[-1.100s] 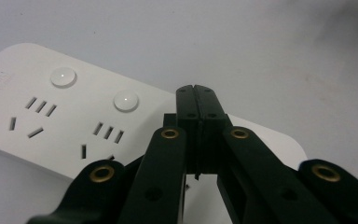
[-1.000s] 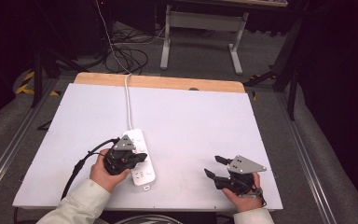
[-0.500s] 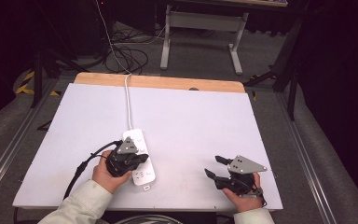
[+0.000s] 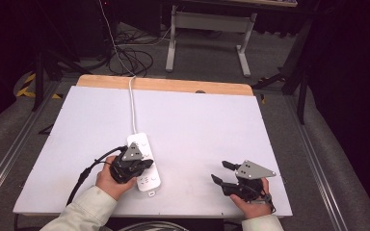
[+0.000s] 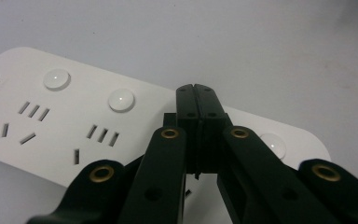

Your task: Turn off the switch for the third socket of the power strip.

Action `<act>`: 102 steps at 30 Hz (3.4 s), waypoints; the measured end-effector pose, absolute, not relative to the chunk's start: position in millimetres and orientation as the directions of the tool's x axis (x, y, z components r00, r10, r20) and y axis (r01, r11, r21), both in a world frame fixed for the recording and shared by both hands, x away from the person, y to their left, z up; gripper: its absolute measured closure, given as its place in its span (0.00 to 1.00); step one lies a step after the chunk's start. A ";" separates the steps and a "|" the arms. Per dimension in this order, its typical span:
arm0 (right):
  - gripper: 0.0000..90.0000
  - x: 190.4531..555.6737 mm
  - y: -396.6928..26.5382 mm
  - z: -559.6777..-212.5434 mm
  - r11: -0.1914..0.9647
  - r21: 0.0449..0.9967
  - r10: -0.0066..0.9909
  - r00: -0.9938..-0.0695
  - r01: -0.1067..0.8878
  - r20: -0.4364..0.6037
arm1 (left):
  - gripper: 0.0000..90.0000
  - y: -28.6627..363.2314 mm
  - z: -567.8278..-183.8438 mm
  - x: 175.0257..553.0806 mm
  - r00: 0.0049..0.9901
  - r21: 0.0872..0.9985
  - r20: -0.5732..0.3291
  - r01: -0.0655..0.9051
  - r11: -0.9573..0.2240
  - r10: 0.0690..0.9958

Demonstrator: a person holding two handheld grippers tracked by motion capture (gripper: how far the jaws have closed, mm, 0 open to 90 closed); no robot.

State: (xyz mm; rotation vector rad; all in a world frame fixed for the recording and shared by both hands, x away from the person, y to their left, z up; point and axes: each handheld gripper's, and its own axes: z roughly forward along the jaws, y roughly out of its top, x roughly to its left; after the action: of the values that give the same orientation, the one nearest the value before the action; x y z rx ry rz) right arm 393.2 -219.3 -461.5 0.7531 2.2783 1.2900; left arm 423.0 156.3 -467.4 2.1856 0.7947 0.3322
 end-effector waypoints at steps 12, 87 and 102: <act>0.44 393.5 -218.8 -461.9 0.426 0.869 0.633 -0.769 0.253 -0.087 | 1.00 156.1 -468.5 422.4 0.763 0.747 -0.024 0.443 -0.496 0.646; 0.44 394.3 -217.2 -463.7 0.438 0.860 0.634 -0.768 0.260 -0.091 | 1.00 157.4 -455.5 418.7 0.751 0.737 -0.015 0.455 -0.500 0.661; 0.44 394.6 -217.5 -464.2 0.440 0.857 0.635 -0.768 0.266 -0.088 | 0.87 166.4 -427.3 410.5 0.774 0.763 0.011 0.403 -0.505 0.634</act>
State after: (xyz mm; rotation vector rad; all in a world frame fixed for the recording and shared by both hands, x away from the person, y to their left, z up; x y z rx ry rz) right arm 394.6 -217.5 -464.2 0.7624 2.2988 1.2636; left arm 410.5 166.4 -427.3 2.1689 0.7686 0.3707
